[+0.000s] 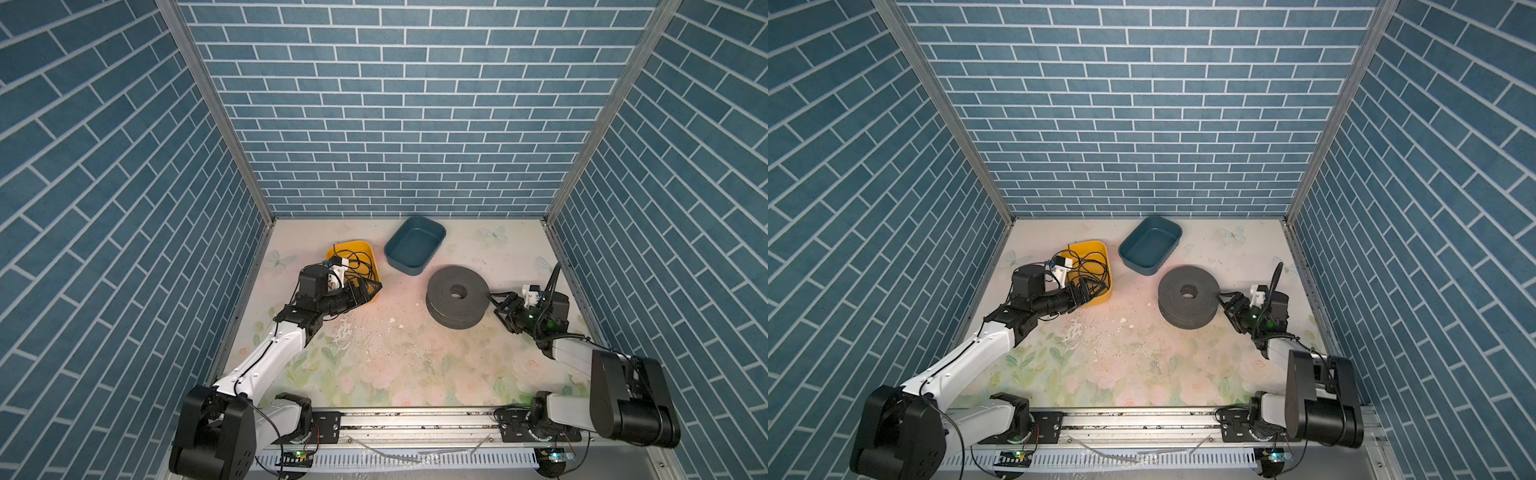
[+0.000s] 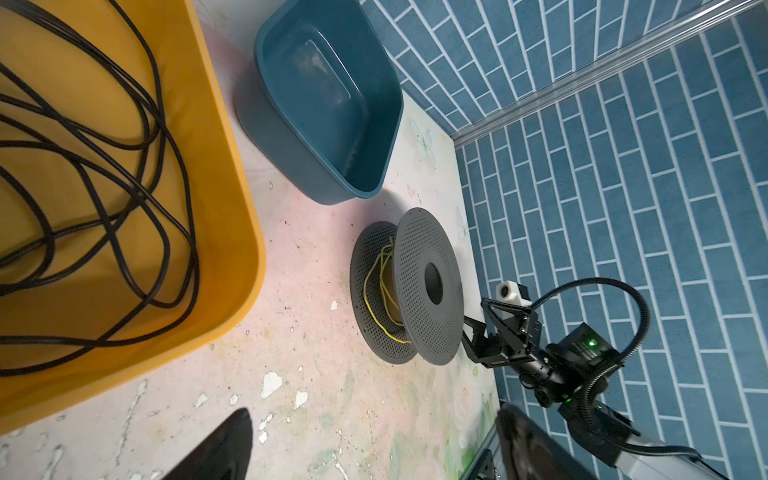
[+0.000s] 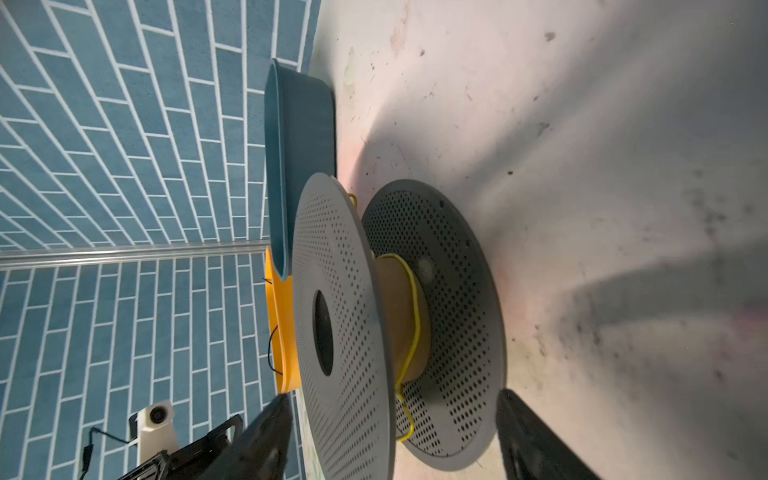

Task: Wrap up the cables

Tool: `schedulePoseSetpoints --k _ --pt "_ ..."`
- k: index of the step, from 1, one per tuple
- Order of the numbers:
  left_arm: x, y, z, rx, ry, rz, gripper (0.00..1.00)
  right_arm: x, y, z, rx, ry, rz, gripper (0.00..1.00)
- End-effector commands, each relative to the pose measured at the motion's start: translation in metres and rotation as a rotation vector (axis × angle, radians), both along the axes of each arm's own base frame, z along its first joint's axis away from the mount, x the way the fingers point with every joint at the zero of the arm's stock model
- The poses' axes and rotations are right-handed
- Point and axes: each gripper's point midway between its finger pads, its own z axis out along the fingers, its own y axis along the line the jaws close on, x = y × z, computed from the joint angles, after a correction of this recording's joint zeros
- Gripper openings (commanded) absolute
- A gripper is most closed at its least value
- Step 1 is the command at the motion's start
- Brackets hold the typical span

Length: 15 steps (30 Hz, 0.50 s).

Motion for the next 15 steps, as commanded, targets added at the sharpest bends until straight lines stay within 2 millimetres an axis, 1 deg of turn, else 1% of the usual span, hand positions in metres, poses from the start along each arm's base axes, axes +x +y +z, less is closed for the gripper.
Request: schedulePoseSetpoints --k 1,3,6,9,11,15 --pt "0.006 0.009 0.005 0.075 -0.03 0.013 0.95 -0.008 -0.018 -0.004 -0.168 0.043 -0.016 0.84" --pt "0.01 0.016 0.01 0.121 -0.045 0.031 0.99 -0.009 -0.026 0.004 -0.24 0.025 -0.033 0.88" --pt "0.013 0.023 0.014 0.191 -0.062 0.04 1.0 -0.008 -0.041 0.022 -0.354 -0.012 -0.067 0.94" --pt "0.019 0.036 0.017 0.28 -0.07 0.069 1.0 -0.005 -0.056 0.043 -0.45 -0.057 -0.112 0.95" --pt "0.025 0.044 0.022 0.353 -0.099 0.084 1.0 -0.002 -0.068 0.055 -0.519 -0.07 -0.151 0.95" --pt "0.038 0.072 0.027 0.556 -0.179 0.132 1.0 0.008 -0.097 0.073 -0.66 -0.071 -0.253 0.94"
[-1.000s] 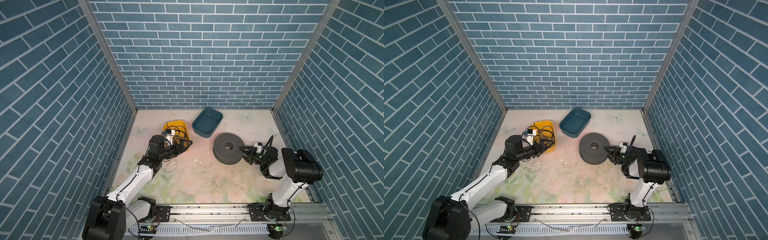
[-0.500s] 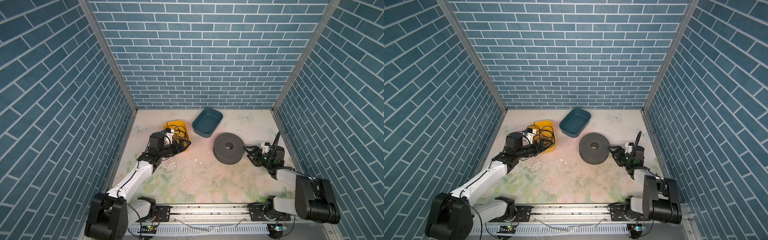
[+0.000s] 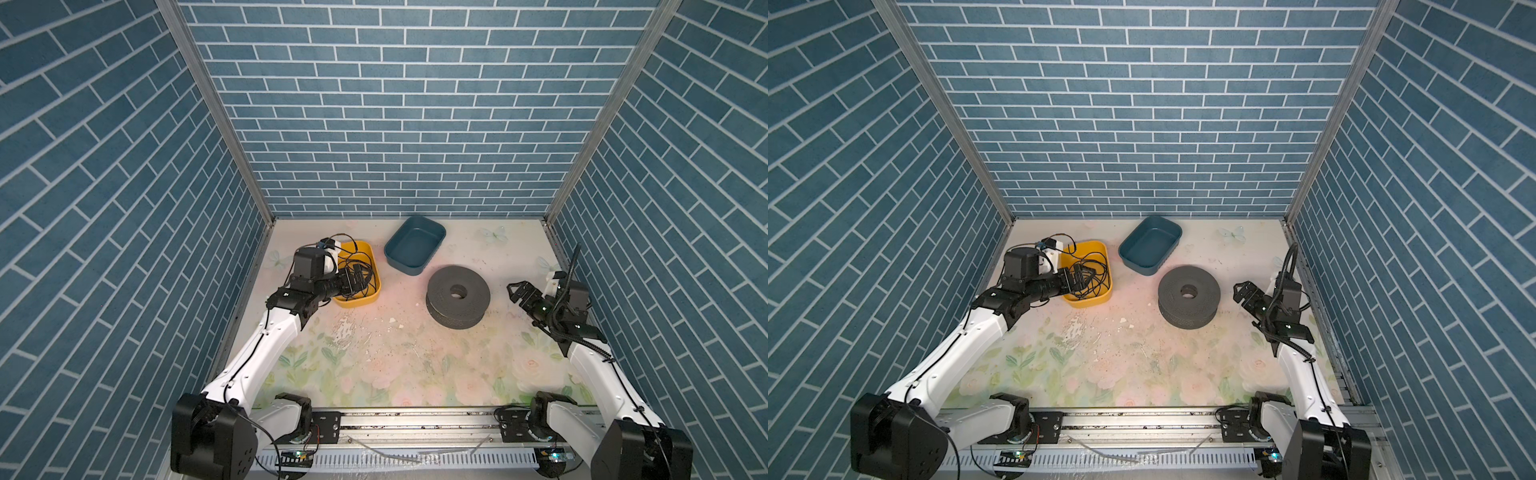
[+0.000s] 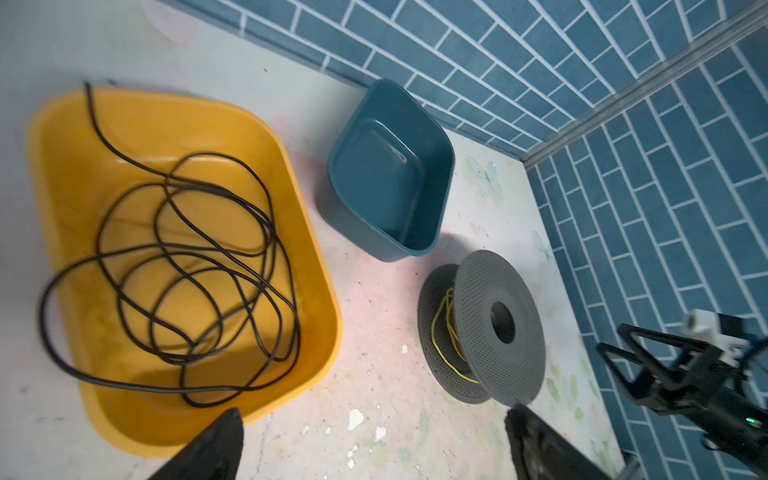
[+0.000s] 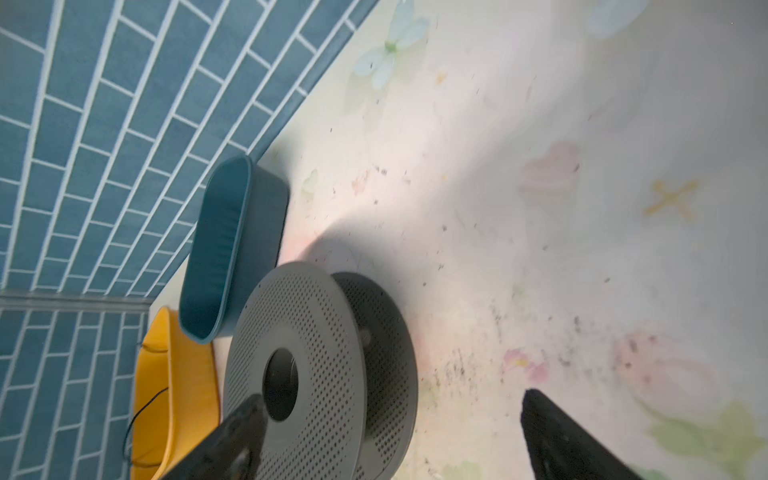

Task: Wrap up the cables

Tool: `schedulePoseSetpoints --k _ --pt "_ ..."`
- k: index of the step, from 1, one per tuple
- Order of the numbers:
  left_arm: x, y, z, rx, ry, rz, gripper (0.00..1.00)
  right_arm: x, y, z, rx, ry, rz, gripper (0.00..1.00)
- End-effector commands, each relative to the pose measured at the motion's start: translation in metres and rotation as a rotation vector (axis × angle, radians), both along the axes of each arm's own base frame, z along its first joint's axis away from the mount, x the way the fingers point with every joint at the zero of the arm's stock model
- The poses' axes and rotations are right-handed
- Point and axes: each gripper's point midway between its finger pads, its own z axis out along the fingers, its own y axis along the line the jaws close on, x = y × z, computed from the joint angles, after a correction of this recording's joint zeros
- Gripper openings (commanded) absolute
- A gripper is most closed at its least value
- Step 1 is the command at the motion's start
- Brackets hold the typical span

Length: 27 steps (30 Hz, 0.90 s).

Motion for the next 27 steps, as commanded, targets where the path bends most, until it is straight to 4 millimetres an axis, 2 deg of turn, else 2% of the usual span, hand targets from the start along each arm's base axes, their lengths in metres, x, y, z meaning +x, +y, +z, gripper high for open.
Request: schedulePoseSetpoints --k 1,3,8,12,17,22,24,27 --pt "0.009 0.034 -0.009 0.247 -0.042 0.041 1.0 0.003 -0.038 0.011 -0.211 0.021 -0.114 0.94" --pt "0.015 0.042 -0.013 0.336 -0.084 0.036 1.0 0.007 -0.051 0.016 -0.271 0.01 -0.168 0.92" --pt "0.029 0.086 -0.038 0.564 -0.202 0.105 1.0 0.015 -0.079 0.014 -0.442 -0.006 -0.241 0.92" --pt "0.037 0.119 -0.072 0.586 -0.245 0.181 1.0 0.023 -0.085 0.0 -0.49 -0.025 -0.251 0.92" --pt "0.051 0.127 -0.09 0.588 -0.342 0.206 1.0 0.037 -0.082 -0.012 -0.596 -0.122 -0.215 0.91" --pt "0.054 0.137 -0.101 0.572 -0.365 0.265 1.0 0.038 -0.072 -0.02 -0.664 -0.234 -0.147 0.93" --pt "0.052 0.132 -0.102 0.546 -0.431 0.261 1.0 0.039 -0.067 -0.023 -0.673 -0.27 -0.114 0.93" --pt "0.048 0.136 -0.115 0.545 -0.484 0.307 1.0 0.042 -0.065 -0.026 -0.673 -0.325 -0.117 0.93"
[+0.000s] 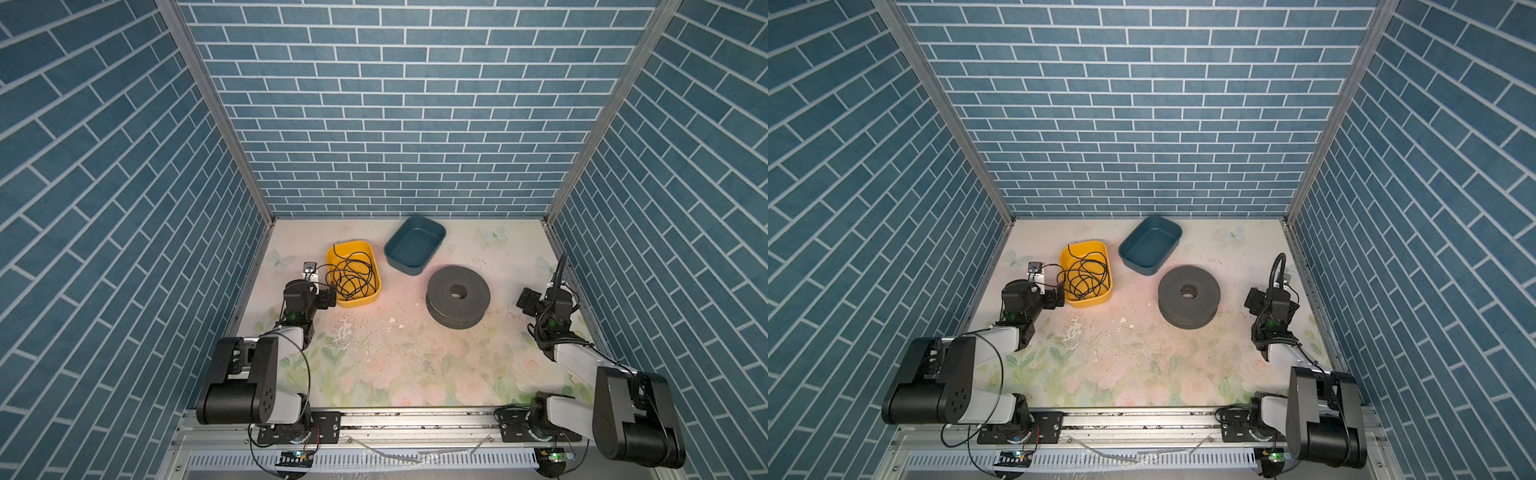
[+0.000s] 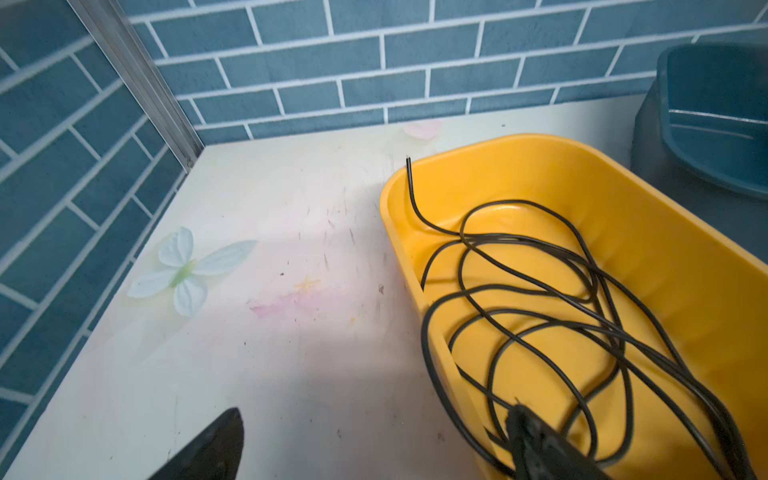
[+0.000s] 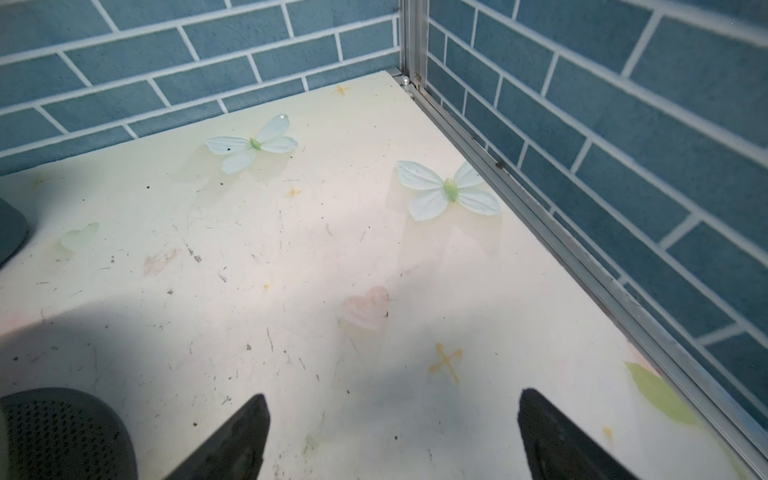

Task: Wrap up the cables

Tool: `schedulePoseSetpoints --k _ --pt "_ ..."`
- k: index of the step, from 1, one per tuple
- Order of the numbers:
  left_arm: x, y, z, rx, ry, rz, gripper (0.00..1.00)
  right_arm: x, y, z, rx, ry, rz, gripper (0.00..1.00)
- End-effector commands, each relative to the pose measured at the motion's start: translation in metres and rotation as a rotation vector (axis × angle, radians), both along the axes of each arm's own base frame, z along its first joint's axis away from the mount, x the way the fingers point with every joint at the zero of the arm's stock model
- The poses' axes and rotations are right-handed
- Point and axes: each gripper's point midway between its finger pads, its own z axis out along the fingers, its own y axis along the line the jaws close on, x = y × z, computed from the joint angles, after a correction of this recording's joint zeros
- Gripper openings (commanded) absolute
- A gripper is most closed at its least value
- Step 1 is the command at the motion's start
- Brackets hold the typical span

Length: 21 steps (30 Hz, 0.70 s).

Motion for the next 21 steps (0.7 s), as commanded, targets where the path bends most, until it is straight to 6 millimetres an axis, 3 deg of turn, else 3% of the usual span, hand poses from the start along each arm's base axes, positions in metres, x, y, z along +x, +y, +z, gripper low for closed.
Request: schedulePoseSetpoints --k 1,5,6,11,14,21 --pt "0.002 0.009 0.009 0.005 -0.103 0.046 1.0 0.012 0.005 0.028 -0.076 -0.175 0.052 0.93" --pt "0.004 0.011 0.008 0.006 -0.098 0.058 1.0 0.015 0.008 0.02 -0.098 -0.223 0.08 0.92" --pt "0.004 0.015 0.008 0.006 -0.101 0.086 1.0 0.018 0.012 0.016 -0.101 -0.23 0.107 0.98" --pt "-0.003 0.029 0.011 0.0 -0.135 0.172 1.0 0.033 0.016 -0.009 -0.088 -0.111 0.137 0.99" --pt "-0.005 0.031 0.012 0.0 -0.141 0.185 1.0 0.045 0.014 -0.01 -0.082 -0.055 0.129 0.99" --pt "-0.021 0.047 0.015 -0.003 -0.201 0.291 1.0 0.046 0.018 -0.01 -0.086 -0.06 0.152 0.99"
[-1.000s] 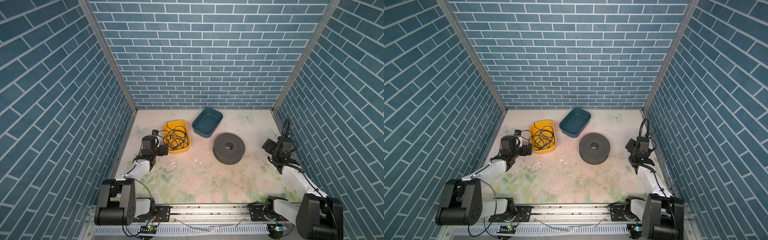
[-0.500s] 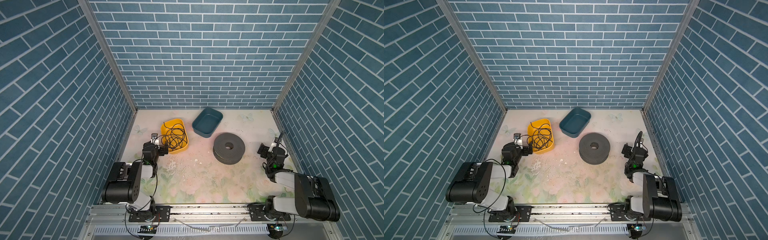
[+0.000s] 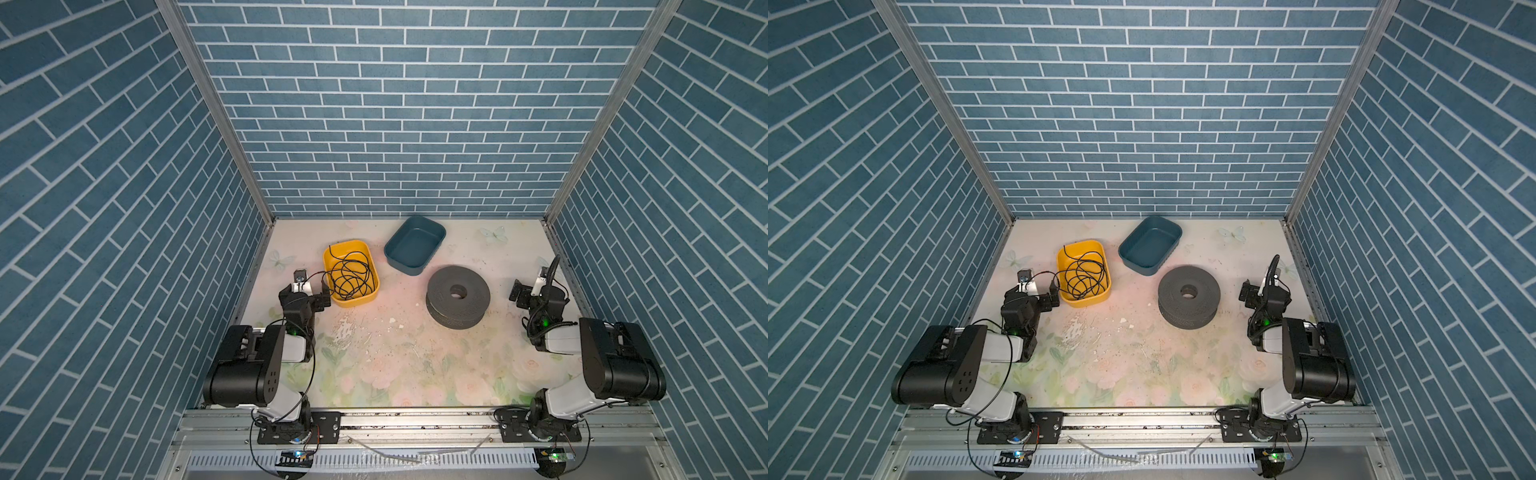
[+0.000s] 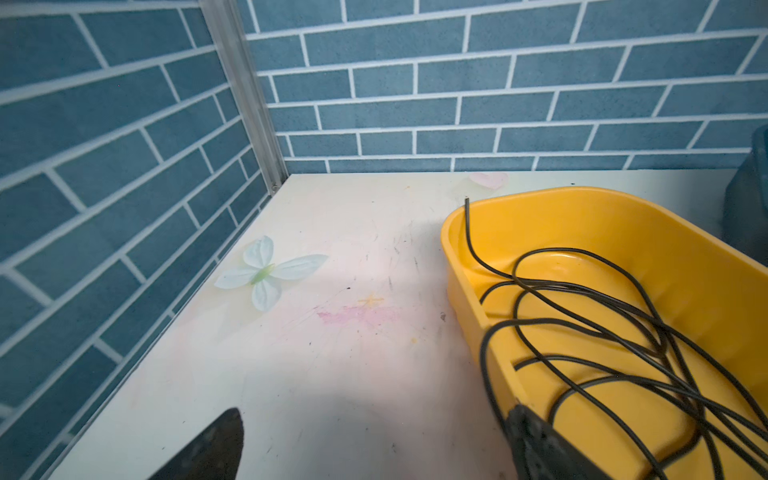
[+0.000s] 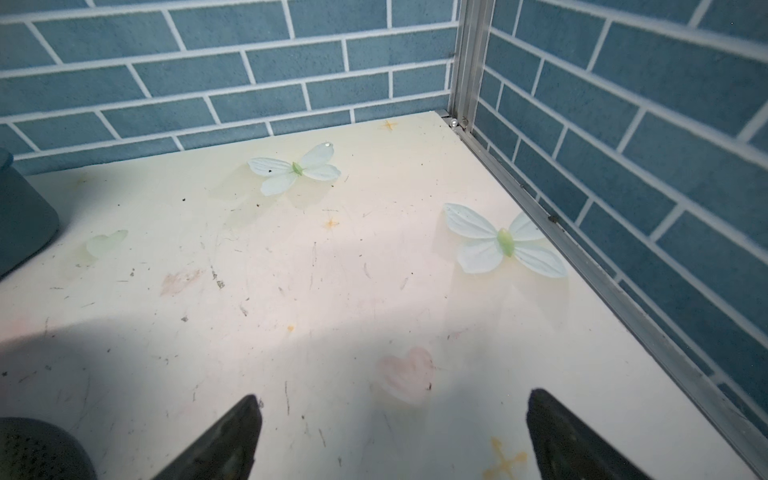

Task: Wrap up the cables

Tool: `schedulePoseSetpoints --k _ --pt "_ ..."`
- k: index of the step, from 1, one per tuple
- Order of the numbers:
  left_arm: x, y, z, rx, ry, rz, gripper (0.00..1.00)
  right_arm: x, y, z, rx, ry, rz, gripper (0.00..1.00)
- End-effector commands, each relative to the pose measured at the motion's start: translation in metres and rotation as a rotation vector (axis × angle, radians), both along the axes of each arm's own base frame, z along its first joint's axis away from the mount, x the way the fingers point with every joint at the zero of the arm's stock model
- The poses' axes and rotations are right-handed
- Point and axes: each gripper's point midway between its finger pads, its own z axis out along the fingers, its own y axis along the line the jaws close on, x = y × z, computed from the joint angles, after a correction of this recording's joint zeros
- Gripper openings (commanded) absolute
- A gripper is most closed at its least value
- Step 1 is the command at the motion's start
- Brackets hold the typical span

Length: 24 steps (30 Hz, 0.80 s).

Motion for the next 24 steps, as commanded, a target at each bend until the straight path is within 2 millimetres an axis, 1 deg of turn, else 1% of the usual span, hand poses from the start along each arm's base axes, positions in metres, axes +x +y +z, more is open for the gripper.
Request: schedulePoseSetpoints --k 1,4,7,24 --pt "-0.011 0.015 0.006 -0.01 -0.062 0.093 1.0 0.008 0.006 0.006 -0.04 -0.004 0.046 0.99" --pt "-0.016 0.015 0.008 -0.013 -0.095 0.094 1.0 0.007 0.005 0.005 -0.04 0.002 0.044 0.99" --pt "-0.022 0.01 0.009 -0.017 -0.126 0.061 1.0 0.007 0.005 0.005 -0.039 0.002 0.045 0.99" --pt "-0.021 0.01 0.01 -0.015 -0.128 0.062 1.0 0.008 0.006 0.006 -0.04 -0.002 0.046 0.99"
